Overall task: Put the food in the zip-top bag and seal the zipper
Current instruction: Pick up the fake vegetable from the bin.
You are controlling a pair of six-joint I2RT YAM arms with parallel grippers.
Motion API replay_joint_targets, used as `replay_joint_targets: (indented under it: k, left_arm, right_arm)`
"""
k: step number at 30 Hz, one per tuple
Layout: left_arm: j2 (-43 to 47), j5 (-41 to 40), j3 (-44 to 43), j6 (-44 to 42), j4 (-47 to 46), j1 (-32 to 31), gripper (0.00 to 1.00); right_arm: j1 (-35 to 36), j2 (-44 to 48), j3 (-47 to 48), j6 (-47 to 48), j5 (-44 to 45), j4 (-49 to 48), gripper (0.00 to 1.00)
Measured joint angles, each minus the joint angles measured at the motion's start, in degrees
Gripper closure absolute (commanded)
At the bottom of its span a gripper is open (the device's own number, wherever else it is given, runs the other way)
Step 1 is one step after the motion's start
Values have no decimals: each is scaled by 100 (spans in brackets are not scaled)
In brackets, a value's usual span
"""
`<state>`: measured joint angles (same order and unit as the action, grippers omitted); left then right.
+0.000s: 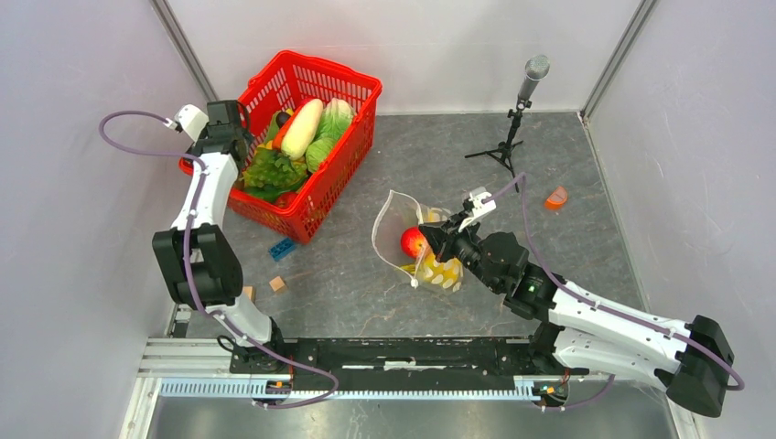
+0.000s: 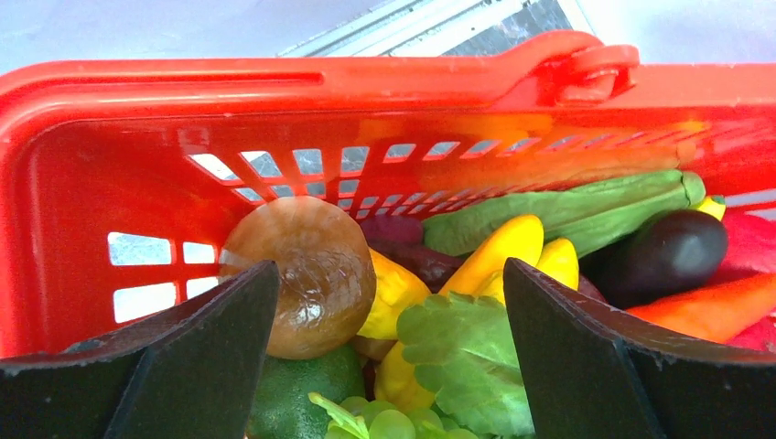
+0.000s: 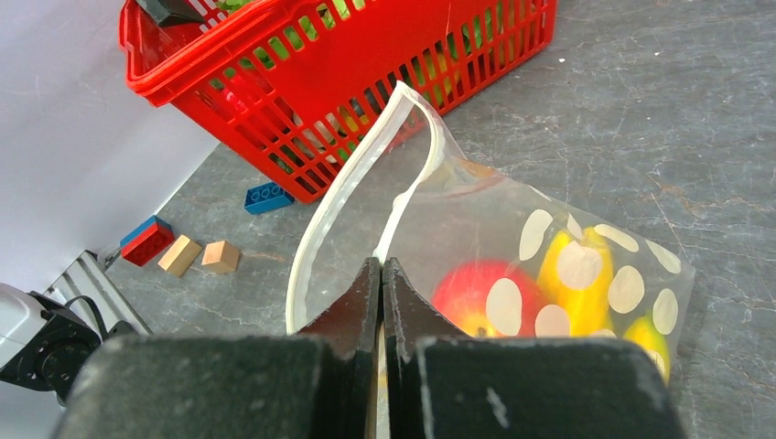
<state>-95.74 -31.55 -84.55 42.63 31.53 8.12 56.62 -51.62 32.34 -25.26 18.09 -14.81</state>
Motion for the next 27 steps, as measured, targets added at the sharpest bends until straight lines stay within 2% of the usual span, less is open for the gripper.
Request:
replay_joint_targets:
  k: [8, 20, 27]
  left_arm:
    - [-229, -557, -120, 306, 232, -26, 2]
    - [-420, -802, -138, 599, 437, -26, 1]
    - [-634, -1016, -407, 780, 911, -26, 3]
  right_arm:
    - [0, -22, 24, -188, 13, 37, 96]
    - [0, -74, 57, -236, 20, 76, 96]
    - [0, -74, 66, -238, 39, 85, 96]
